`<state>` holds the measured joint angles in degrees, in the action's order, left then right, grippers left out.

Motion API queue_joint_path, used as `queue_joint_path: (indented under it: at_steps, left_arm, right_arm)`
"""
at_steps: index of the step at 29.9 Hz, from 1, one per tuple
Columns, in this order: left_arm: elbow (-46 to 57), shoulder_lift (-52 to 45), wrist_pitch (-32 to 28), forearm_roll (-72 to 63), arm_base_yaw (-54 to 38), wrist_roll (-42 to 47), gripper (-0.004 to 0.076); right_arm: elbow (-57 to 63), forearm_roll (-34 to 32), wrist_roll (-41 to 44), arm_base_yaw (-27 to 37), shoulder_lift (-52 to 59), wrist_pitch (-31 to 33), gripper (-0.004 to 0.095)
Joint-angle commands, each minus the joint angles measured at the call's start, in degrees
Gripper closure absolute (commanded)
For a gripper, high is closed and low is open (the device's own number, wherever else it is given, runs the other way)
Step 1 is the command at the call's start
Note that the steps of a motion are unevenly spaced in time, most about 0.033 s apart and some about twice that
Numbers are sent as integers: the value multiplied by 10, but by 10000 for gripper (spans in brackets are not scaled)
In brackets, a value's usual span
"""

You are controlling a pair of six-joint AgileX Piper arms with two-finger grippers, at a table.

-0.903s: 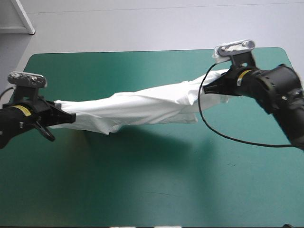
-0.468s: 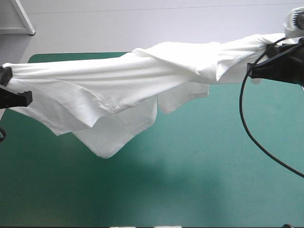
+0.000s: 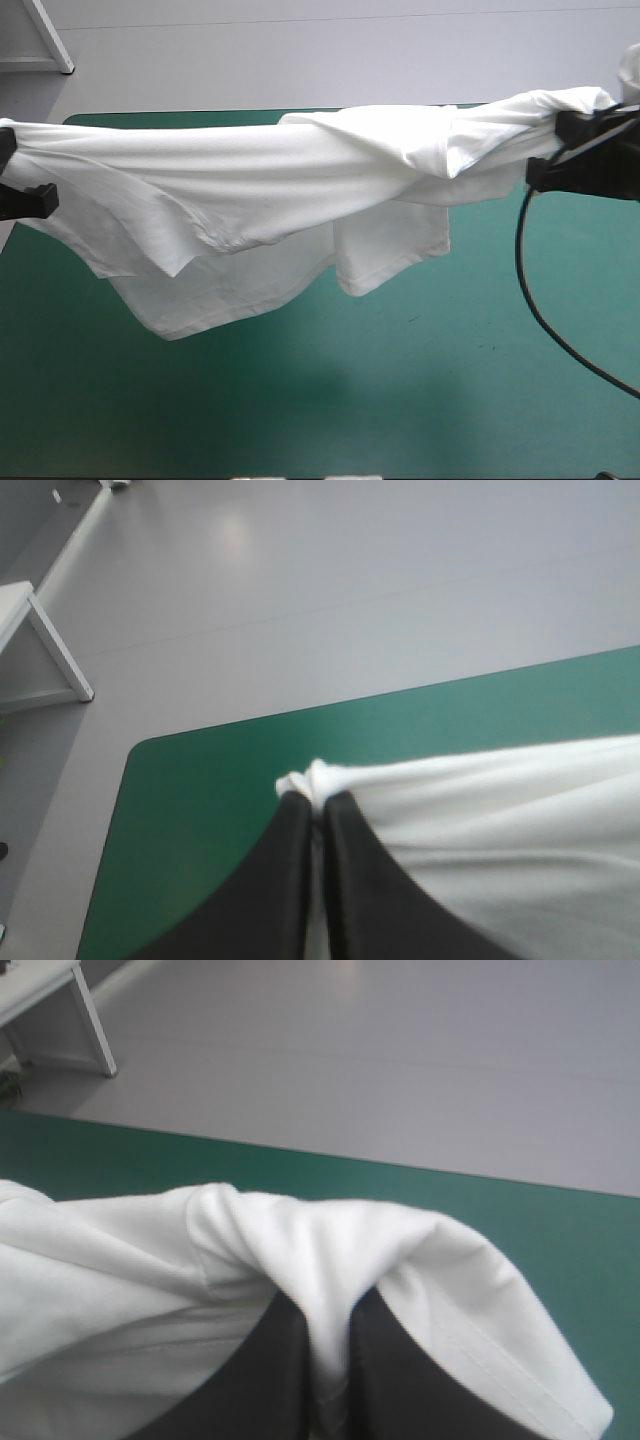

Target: Fold the cloth

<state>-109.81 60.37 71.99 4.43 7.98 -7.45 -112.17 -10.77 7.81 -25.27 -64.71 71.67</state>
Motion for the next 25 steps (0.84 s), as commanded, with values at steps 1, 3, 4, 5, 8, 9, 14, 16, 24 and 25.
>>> queue_joint_path:
  at_steps: [1, 3, 4, 5, 8, 9, 14, 16, 24, 25]
  left_arm:
    - [28, 16, 18, 10, -2, -2, 734]
    - [59, 26, 14, 2, -2, -2, 734]
    - [79, 34, 11, -2, -2, -2, 734]
    - [101, 42, 4, -2, -2, -2, 734]
    - [169, 69, -28, -19, -2, -3, 734]
    - [194, 80, -48, -28, -2, -8, 734]
    - [274, 144, -153, -50, -2, -16, 734]
    - [280, 175, -192, -48, -2, -16, 734]
    - [280, 286, -369, 29, -2, 38, 734]
    - [280, 298, -384, 45, -2, 51, 734]
  right_arm:
    - [30, -36, -6, 7, -29, 0, 926]
    - [53, -30, -6, 7, -50, -1, 926]
    - [65, -28, -6, 7, -65, -1, 926]
    - [76, -26, -6, 7, -76, -2, 926]
    - [103, -20, -6, 7, -116, -4, 926]
    - [110, -20, -6, 7, -131, -6, 926]
    - [131, -21, -8, 7, -210, -58, 926]
    - [132, -30, -9, 7, -243, -108, 926]
    - [132, -109, 31, 7, -356, -307, 926]
    - [132, -125, 41, 7, -369, -323, 926]
